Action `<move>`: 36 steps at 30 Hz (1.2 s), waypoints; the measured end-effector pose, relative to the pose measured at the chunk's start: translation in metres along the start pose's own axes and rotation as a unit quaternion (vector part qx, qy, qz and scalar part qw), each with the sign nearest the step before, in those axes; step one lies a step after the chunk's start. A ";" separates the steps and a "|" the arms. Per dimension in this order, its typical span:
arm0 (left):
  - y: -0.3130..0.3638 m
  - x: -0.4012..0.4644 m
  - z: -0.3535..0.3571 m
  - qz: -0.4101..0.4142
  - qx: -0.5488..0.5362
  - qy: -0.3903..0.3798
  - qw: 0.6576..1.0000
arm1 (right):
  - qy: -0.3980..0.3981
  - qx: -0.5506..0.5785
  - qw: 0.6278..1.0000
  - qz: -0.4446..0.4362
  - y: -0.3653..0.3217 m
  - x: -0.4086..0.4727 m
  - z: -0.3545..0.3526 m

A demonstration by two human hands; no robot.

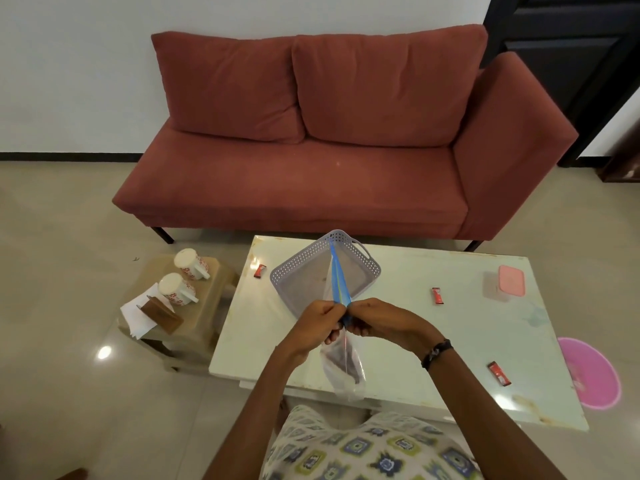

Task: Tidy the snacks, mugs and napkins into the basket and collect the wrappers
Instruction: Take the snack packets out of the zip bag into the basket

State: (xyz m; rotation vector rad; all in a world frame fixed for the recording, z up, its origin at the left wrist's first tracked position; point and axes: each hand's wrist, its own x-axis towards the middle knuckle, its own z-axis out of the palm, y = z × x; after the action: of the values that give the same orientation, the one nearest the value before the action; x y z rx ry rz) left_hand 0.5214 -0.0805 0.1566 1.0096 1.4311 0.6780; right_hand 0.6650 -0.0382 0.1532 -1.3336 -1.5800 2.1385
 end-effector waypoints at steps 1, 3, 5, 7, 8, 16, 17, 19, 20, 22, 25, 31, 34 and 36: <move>0.000 0.001 0.002 0.006 -0.013 0.007 1.000 | 0.010 0.014 1.000 -0.009 0.001 0.000 0.001; -0.001 0.003 0.006 0.007 -0.041 0.037 0.998 | 0.046 0.039 0.998 -0.031 0.004 0.001 0.006; -0.004 0.004 0.011 0.003 -0.061 0.072 0.996 | 0.084 0.047 0.994 -0.047 0.004 0.001 0.012; -0.007 0.005 0.016 0.001 -0.066 0.094 0.993 | 0.117 0.043 0.991 -0.048 0.006 0.001 0.015; -0.007 0.005 0.018 0.002 -0.066 0.103 0.993 | 0.132 0.042 0.989 -0.047 0.007 0.002 0.016; -0.010 0.008 0.033 0.041 -0.038 0.218 0.974 | 0.276 0.034 0.960 -0.041 0.010 0.011 0.033; -0.010 0.008 0.034 0.053 -0.019 0.242 0.969 | 0.308 0.003 0.950 -0.044 0.011 0.013 0.034; -0.009 0.010 0.033 0.078 0.019 0.283 0.956 | 0.367 -0.073 0.925 -0.067 0.011 0.015 0.035; -0.008 0.011 0.032 0.082 0.025 0.289 0.953 | 0.375 -0.093 0.919 -0.076 0.011 0.015 0.034; -0.006 0.013 0.029 0.078 0.025 0.269 0.960 | 0.345 -0.097 0.931 -0.074 0.008 0.013 0.029; -0.008 0.015 0.024 0.079 0.035 0.223 0.971 | 0.293 -0.125 0.947 -0.043 0.001 0.008 0.017; -0.009 0.011 0.022 0.080 0.092 0.165 0.979 | 0.263 -0.274 0.924 -0.035 -0.018 0.030 -0.004; -0.014 0.011 0.015 0.036 0.168 0.161 0.972 | 0.256 -0.320 0.911 -0.047 -0.020 0.037 -0.003; -0.015 0.012 0.009 -0.004 0.227 0.156 0.961 | 0.264 -0.319 0.909 -0.053 -0.015 0.035 0.003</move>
State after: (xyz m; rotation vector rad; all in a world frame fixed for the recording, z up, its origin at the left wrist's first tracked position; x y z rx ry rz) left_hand 0.5286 -0.0778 0.1367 1.2877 1.9227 0.5267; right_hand 0.6370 -0.0135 0.1464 -1.7431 -2.0900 1.0564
